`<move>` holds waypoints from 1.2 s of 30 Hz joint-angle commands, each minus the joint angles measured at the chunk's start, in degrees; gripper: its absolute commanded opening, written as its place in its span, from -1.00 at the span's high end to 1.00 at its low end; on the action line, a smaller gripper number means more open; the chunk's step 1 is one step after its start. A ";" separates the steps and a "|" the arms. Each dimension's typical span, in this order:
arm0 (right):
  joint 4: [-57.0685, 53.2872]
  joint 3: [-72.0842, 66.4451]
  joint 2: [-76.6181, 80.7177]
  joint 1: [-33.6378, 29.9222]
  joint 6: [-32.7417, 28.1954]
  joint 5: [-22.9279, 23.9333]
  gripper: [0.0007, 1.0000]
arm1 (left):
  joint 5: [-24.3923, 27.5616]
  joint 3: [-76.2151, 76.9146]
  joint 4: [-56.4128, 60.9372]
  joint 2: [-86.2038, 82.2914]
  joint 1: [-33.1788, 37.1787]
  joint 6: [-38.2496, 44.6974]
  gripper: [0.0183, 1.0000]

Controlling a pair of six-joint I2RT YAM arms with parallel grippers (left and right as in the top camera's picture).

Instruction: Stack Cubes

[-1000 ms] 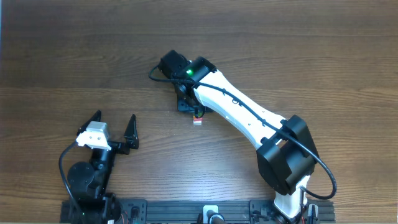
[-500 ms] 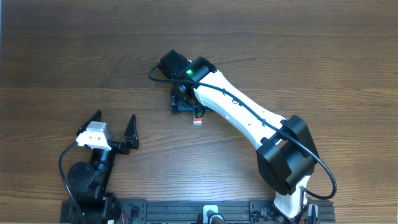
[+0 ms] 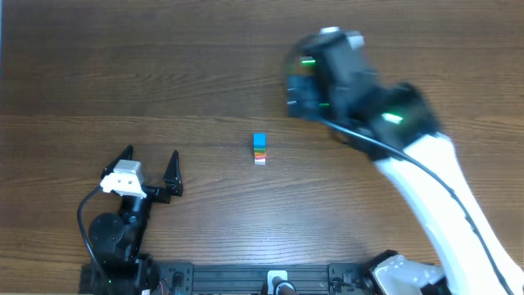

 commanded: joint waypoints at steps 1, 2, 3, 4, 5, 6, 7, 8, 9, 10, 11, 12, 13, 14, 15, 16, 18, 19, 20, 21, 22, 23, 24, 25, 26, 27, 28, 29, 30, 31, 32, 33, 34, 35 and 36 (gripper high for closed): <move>-2.45 -3.74 -10.03 -8.79 -10.16 2.23 -0.99 | 0.74 -0.35 0.00 -0.42 0.31 0.83 -1.00; -2.23 -5.49 -12.48 -10.49 -10.54 2.23 -0.99 | 0.74 -0.35 0.00 -0.42 0.31 0.83 -1.00; -1.75 -7.82 -15.41 -12.55 -10.86 2.19 -0.99 | 0.74 -0.35 0.00 -0.42 0.31 0.83 -1.00; -0.15 -13.18 -21.77 -16.87 -12.15 2.10 -0.99 | 0.74 -0.35 0.00 -0.42 0.31 0.83 -1.00; 1.03 -16.52 -25.64 -19.47 -13.70 1.64 -0.99 | 0.74 -0.35 0.00 -0.42 0.31 0.83 -1.00; 3.21 -22.21 -32.96 -24.15 -17.53 -1.01 -0.99 | 0.74 -0.35 0.00 -0.42 0.31 0.83 -1.00; 4.39 -24.83 -36.59 -26.40 -19.67 -3.06 -0.98 | 0.74 -0.35 0.00 -0.42 0.31 0.83 -1.00; 5.84 -27.63 -40.74 -28.85 -21.90 -5.70 -0.98 | 0.74 -0.35 0.00 -0.42 0.31 0.83 -1.00; 7.26 -29.97 -44.44 -30.75 -23.58 -8.04 -0.98 | 0.74 -0.35 0.00 -0.42 0.31 0.83 -1.00; 8.74 -32.11 -47.87 -32.35 -24.87 -10.32 -0.98 | 0.74 -0.35 0.00 -0.42 0.31 0.83 -1.00; 10.56 -34.49 -51.65 -33.83 -26.12 -12.87 -0.98 | 0.74 -0.35 0.00 -0.42 0.31 0.83 -1.00; 12.07 -36.33 -54.55 -34.80 -26.75 -14.73 -0.99 | 0.74 -0.35 0.00 -0.42 0.31 0.83 -1.00; 13.97 -38.58 -58.05 -35.71 -27.06 -16.70 -0.99 | 0.74 -0.35 0.00 -0.42 0.31 0.85 -1.00; 15.52 -40.52 -60.89 -36.33 -27.04 -18.08 -0.99 | 0.74 -0.35 0.00 -0.42 0.31 0.83 -1.00; 17.07 -42.47 -63.69 -36.76 -26.99 -19.56 -0.98 | 0.74 -0.35 0.00 -0.42 0.31 0.83 -1.00; 18.49 -44.35 -66.16 -37.07 -26.99 -20.98 -0.99 | 0.74 -0.35 0.00 -0.42 0.31 0.83 -1.00; 21.44 -48.57 -71.12 -37.42 -26.69 -23.69 -0.99 | 0.74 -0.35 0.00 -0.42 0.31 0.83 -1.00; 22.71 -50.53 -73.11 -37.51 -26.01 -24.39 -0.99 | 0.74 -0.35 0.00 -0.42 0.31 0.83 -1.00; 23.69 -52.22 -74.71 -37.51 -25.35 -24.48 -0.98 | 0.74 -0.35 0.00 -0.42 0.31 0.83 -1.00; 24.98 -54.49 -76.61 -37.51 -24.30 -24.46 -0.99 | 0.74 -0.35 0.00 -0.42 0.31 0.83 -1.00; 26.12 -56.54 -78.12 -37.48 -23.65 -24.48 -0.99 | 0.74 -0.35 0.00 -0.42 0.31 0.83 -1.00; 27.30 -58.31 -79.19 -37.48 -22.67 -24.48 -0.99 | 0.74 -0.35 0.00 -0.42 0.31 0.85 -1.00; 28.81 -60.00 -79.97 -37.48 -21.51 -24.63 -0.99 | 0.74 -0.35 0.00 -0.42 0.31 0.83 -1.00; 30.49 -61.77 -80.56 -37.48 -20.65 -25.55 -0.99 | 0.74 -0.35 0.00 -0.42 0.31 0.83 -1.00; 31.76 -63.36 -80.76 -37.48 -20.35 -26.60 -0.99 | 0.74 -0.35 0.00 -0.42 0.31 0.83 -1.00; 33.11 -65.05 -80.74 -37.48 -20.35 -27.96 -0.98 | 0.74 -0.35 0.00 -0.42 0.31 0.83 -1.00; 34.88 -67.49 -80.72 -37.48 -20.37 -29.09 -0.99 | 0.74 -0.35 0.00 -0.42 0.31 0.83 -1.00; 36.00 -69.09 -80.72 -37.48 -20.39 -29.33 -0.98 | 0.74 -0.35 0.00 -0.42 0.31 0.83 -1.00; 37.16 -70.97 -80.72 -37.48 -20.39 -29.38 -0.99 | 0.74 -0.35 0.00 -0.42 0.31 0.83 -1.00; 38.40 -72.96 -80.72 -37.48 -20.39 -29.38 -0.99 | 0.74 -0.35 0.00 -0.42 0.31 0.83 -1.00; 39.50 -74.64 -80.72 -37.46 -20.39 -29.38 -0.98 | 0.74 -0.35 0.00 -0.42 0.31 0.83 -1.00; 40.87 -76.46 -80.72 -37.46 -20.37 -29.38 -0.99 | 0.74 -0.35 0.00 -0.42 0.31 0.83 -1.00; 42.23 -78.20 -80.72 -37.40 -20.37 -29.38 -0.99 | 0.74 -0.35 0.00 -0.42 0.31 0.83 -1.00; 43.52 -79.60 -80.72 -37.29 -20.37 -29.38 -0.99 | 0.74 -0.35 0.00 -0.42 0.31 0.83 -1.00; 45.48 -81.53 -80.74 -37.09 -20.39 -29.35 -0.98 | 0.74 -0.35 0.00 -0.42 0.31 0.83 -1.00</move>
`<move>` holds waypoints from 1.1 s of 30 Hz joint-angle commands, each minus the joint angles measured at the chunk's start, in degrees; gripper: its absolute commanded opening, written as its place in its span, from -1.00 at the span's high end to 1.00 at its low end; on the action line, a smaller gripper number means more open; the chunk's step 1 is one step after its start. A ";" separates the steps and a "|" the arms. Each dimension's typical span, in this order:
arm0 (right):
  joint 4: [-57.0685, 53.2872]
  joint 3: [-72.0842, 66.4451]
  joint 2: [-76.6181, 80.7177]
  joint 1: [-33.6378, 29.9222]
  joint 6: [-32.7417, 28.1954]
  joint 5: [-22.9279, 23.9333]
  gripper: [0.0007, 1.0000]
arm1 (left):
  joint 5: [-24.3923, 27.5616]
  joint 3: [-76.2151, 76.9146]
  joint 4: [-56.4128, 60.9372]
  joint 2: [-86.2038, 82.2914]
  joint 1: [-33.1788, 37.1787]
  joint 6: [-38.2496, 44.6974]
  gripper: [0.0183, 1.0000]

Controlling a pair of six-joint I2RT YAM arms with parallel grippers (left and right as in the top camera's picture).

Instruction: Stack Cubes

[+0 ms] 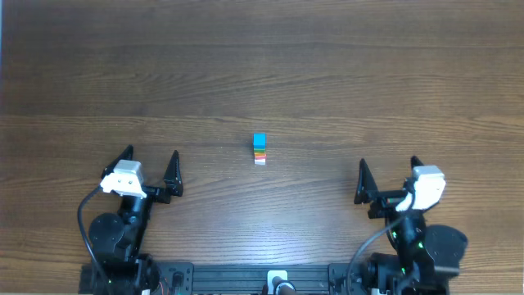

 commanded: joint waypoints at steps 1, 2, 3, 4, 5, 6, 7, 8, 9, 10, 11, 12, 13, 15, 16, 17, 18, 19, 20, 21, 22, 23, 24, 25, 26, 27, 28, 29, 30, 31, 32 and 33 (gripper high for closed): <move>5.53 -6.64 -0.48 0.22 0.72 -1.66 -0.98 | 0.55 -0.31 0.00 -0.31 0.31 0.83 -1.00; 6.86 -7.87 -0.48 0.50 0.59 -1.64 -0.99 | 0.55 -0.31 0.00 -0.31 0.31 0.83 -1.00; 7.74 -8.70 -0.48 0.79 0.57 -1.44 -0.98 | 0.55 -0.31 0.00 -0.31 0.31 0.83 -1.00; 8.87 -9.64 -0.48 1.27 0.61 -0.57 -0.99 | 0.55 -0.31 0.00 -0.31 0.31 0.83 -1.00; 9.70 -10.08 -0.48 1.73 0.61 -0.39 -0.99 | 0.55 -0.31 0.00 -0.31 0.31 0.83 -1.00; 10.60 -10.32 -0.50 2.34 0.59 -0.37 -0.98 | 0.55 -0.31 0.00 -0.31 0.31 0.85 -1.00; 10.93 -10.43 -0.48 2.89 0.55 0.44 -0.99 | 0.55 -0.31 0.00 -0.31 0.31 0.83 -1.00; 10.84 -10.49 -0.50 3.58 0.52 2.29 -0.98 | 0.55 -0.31 0.00 -0.31 0.31 0.83 -1.00; 10.71 -10.62 -0.50 4.24 0.15 3.96 -0.99 | 0.55 -0.31 0.00 -0.31 0.31 0.83 -1.00; 10.95 -10.88 -0.50 4.90 -0.46 4.92 -0.98 | 0.55 -0.31 0.00 -0.31 0.31 0.83 -1.00; 11.37 -11.17 -0.55 5.46 -1.07 5.25 -0.99 | 0.55 -0.31 0.00 -0.31 0.31 0.85 -1.00; 11.82 -11.41 -0.59 5.81 -1.46 5.40 -0.98 | 0.55 -0.31 0.00 -0.31 0.31 0.83 -1.00; 12.59 -11.96 -0.76 6.36 -2.29 5.44 -0.99 | 0.55 -0.31 0.00 -0.31 0.31 0.83 -1.00; 14.43 -13.38 -1.22 7.13 -3.39 5.60 -0.98 | 0.55 -0.31 0.00 -0.31 0.31 0.85 -1.00; 15.13 -13.99 -1.44 7.34 -3.56 5.84 -0.98 | 0.55 -0.31 0.00 -0.31 0.31 0.85 -1.00; 15.80 -14.71 -1.77 7.52 -3.56 6.08 -0.99 | 0.55 -0.31 0.00 -0.31 0.31 0.83 -1.00; 16.70 -15.52 -1.86 7.65 -3.56 6.54 -0.99 | 0.55 -0.31 0.00 -0.31 0.31 0.83 -1.00; 17.22 -16.17 -1.86 7.72 -3.56 6.88 -0.99 | 0.55 -0.31 0.00 -0.31 0.31 0.83 -1.00; 17.66 -16.81 -1.86 7.76 -3.56 7.48 -0.99 | 0.55 -0.31 0.00 -0.31 0.31 0.83 -1.00; 18.45 -17.64 -1.86 7.93 -3.80 7.58 -0.99 | 0.55 -0.31 0.00 -0.31 0.31 0.83 -1.00; 19.02 -18.08 -1.86 8.09 -3.98 7.58 -0.98 | 0.55 -0.31 0.00 -0.31 0.31 0.83 -1.00; 19.67 -18.51 -1.86 8.26 -3.96 7.96 -0.98 | 0.55 -0.31 0.00 -0.31 0.31 0.83 -1.00; 20.15 -18.73 -1.86 8.46 -3.96 8.50 -0.99 | 0.55 -0.31 0.00 -0.31 0.31 0.83 -1.00; 20.22 -18.78 -1.86 8.61 -4.09 8.94 -0.98 | 0.55 -0.31 0.00 -0.31 0.31 0.83 -1.00; 20.22 -18.78 -1.86 8.76 -5.49 9.22 -0.99 | 0.55 -0.31 0.00 -0.31 0.31 0.83 -1.00; 20.22 -18.78 -1.86 8.83 -6.51 9.35 -0.98 | 0.55 -0.31 0.00 -0.31 0.31 0.83 -1.00; 20.24 -18.80 -1.86 8.83 -7.04 9.46 -0.99 | 0.55 -0.31 0.00 -0.31 0.31 0.83 -1.00; 20.37 -18.84 -1.86 8.83 -7.69 9.49 -0.99 | 0.55 -0.31 0.00 -0.31 0.31 0.83 -1.00; 20.63 -18.97 -1.86 8.83 -8.20 9.55 -0.98 | 0.55 -0.31 0.00 -0.31 0.31 0.83 -1.00; 21.20 -19.21 -1.86 8.83 -8.46 9.75 -0.99 | 0.55 -0.31 0.00 -0.31 0.31 0.83 -1.00; 22.10 -19.65 -1.86 8.83 -8.46 10.21 -0.98 | 0.55 -0.31 0.00 -0.31 0.31 0.83 -1.00; 22.88 -20.04 -1.86 8.81 -8.44 10.36 -0.97 | 0.55 -0.31 0.00 -0.31 0.31 0.85 -1.00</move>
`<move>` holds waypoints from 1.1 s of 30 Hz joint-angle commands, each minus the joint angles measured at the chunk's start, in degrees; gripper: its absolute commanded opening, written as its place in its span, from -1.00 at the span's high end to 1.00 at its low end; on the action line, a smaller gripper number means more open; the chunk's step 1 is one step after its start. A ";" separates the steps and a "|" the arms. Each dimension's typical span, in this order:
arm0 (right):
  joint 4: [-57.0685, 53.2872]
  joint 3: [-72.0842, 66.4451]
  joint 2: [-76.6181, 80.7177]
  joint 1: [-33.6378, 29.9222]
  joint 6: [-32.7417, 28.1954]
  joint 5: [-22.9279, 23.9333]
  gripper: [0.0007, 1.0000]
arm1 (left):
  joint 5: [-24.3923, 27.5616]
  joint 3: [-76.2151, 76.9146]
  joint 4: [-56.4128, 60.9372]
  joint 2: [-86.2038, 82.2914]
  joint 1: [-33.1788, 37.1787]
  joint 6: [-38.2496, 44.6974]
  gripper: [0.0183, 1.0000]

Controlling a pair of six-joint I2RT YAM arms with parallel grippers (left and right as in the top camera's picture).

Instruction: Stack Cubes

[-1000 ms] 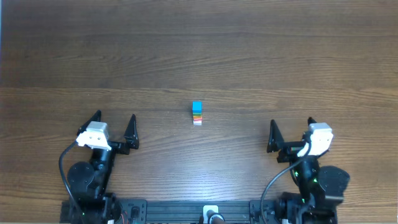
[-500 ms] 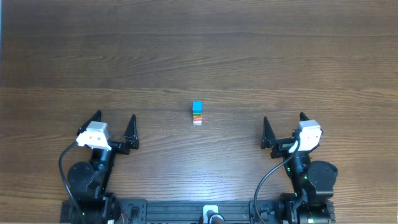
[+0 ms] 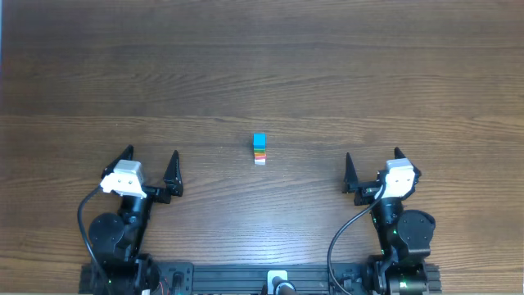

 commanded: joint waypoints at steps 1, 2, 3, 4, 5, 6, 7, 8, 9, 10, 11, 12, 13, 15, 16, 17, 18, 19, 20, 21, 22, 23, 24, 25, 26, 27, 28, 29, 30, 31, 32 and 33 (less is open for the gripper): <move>3.37 -2.32 -0.61 0.42 -2.16 1.81 -0.99 | 0.55 -0.31 0.00 -0.31 0.31 0.85 -1.00; 3.54 -2.43 -0.61 0.42 -2.14 1.81 -0.99 | 0.55 -0.31 0.00 -0.31 0.31 0.85 -1.00; 3.54 -2.40 -0.61 0.42 -2.14 1.81 -0.98 | 0.55 -0.31 0.00 -0.31 0.31 0.83 -1.00; 3.54 -2.40 -0.61 0.42 -2.14 1.79 -0.99 | 0.55 -0.31 0.00 -0.31 0.31 0.83 -1.00; 3.54 -2.40 -0.61 0.42 -2.14 1.79 -0.98 | 0.55 -0.31 0.00 -0.31 0.31 0.83 -1.00; 3.54 -2.40 -0.61 0.42 -2.14 1.79 -0.99 | 0.55 -0.31 0.00 -0.31 0.31 0.83 -1.00; 3.52 -2.40 -0.59 0.33 -2.14 1.79 -0.98 | 0.55 -0.31 0.00 -0.31 0.31 0.83 -1.00; 3.52 -2.40 -0.59 0.17 -2.14 1.79 -0.99 | 0.55 -0.31 0.00 -0.31 0.31 0.85 -1.00; 3.50 -2.38 -0.57 0.15 -2.14 1.81 -0.98 | 0.55 -0.31 0.00 -0.31 0.31 0.83 -1.00; 3.50 -2.38 -0.57 0.15 -2.14 1.79 -0.99 | 0.55 -0.31 0.00 -0.31 0.31 0.83 -1.00; 3.50 -2.38 -0.57 0.15 -2.14 1.79 -0.99 | 0.55 -0.31 0.00 -0.31 0.31 0.83 -1.00; 3.50 -2.38 -0.57 0.15 -2.14 1.79 -0.98 | 0.55 -0.31 0.00 -0.31 0.31 0.83 -1.00; 3.50 -2.38 -0.57 0.15 -2.14 1.79 -0.99 | 0.55 -0.31 0.00 -0.31 0.31 0.83 -1.00; 3.52 -2.38 -0.57 0.15 -2.14 1.79 -0.99 | 0.55 -0.31 0.00 -0.31 0.31 0.85 -1.00; 3.50 -2.38 -0.57 0.15 -2.14 1.79 -0.99 | 0.55 -0.31 0.00 -0.31 0.31 0.83 -1.00; 3.50 -2.38 -0.57 0.15 -2.14 1.79 -0.98 | 0.55 -0.31 0.00 -0.31 0.31 0.83 -1.00; 3.50 -2.38 -0.57 0.15 -2.14 1.79 -0.98 | 0.55 -0.31 0.00 -0.31 0.31 0.83 -1.00; 3.52 -2.38 -0.57 0.15 -2.14 1.79 -0.98 | 0.55 -0.31 0.00 -0.31 0.31 0.83 -1.00; 3.50 -2.38 -0.57 0.15 -2.14 1.79 -0.98 | 0.55 -0.31 0.00 -0.31 0.31 0.83 -1.00; 3.52 -2.38 -0.57 0.15 -2.14 1.79 -0.99 | 0.55 -0.31 0.00 -0.31 0.31 0.83 -1.00; 3.52 -2.38 -0.57 0.15 -2.14 1.79 -0.99 | 0.55 -0.31 0.00 -0.31 0.31 0.83 -1.00; 3.50 -2.38 -0.57 0.15 -2.14 1.79 -0.99 | 0.55 -0.31 0.00 -0.31 0.31 0.85 -1.00; 3.52 -2.38 -0.57 0.15 -2.14 1.79 -0.99 | 0.55 -0.31 0.00 -0.31 0.31 0.83 -1.00; 3.50 -2.38 -0.57 0.15 -2.14 1.79 -0.98 | 0.55 -0.31 0.00 -0.31 0.31 0.83 -1.00; 3.50 -2.38 -0.57 0.15 -2.14 1.79 -0.99 | 0.55 -0.31 0.00 -0.31 0.31 0.83 -1.00; 3.52 -2.38 -0.57 0.15 -2.14 1.79 -0.99 | 0.55 -0.31 0.00 -0.31 0.31 0.83 -1.00; 3.50 -2.38 -0.57 0.15 -2.14 1.79 -0.99 | 0.55 -0.31 0.00 -0.31 0.31 0.83 -1.00; 3.50 -2.38 -0.57 0.15 -2.14 1.79 -0.99 | 0.55 -0.31 0.00 -0.31 0.31 0.85 -1.00; 3.50 -2.38 -0.57 0.15 -2.14 1.79 -0.98 | 0.55 -0.31 0.00 -0.31 0.31 0.83 -1.00; 3.52 -2.38 -0.57 0.15 -2.14 1.79 -0.98 | 0.55 -0.31 0.00 -0.31 0.31 0.83 -1.00; 3.52 -2.38 -0.57 0.15 -2.14 1.79 -0.98 | 0.55 -0.31 0.00 -0.31 0.31 0.83 -1.00; 3.50 -2.38 -0.57 0.15 -2.14 1.79 -0.99 | 0.55 -0.31 0.00 -0.31 0.31 0.83 -1.00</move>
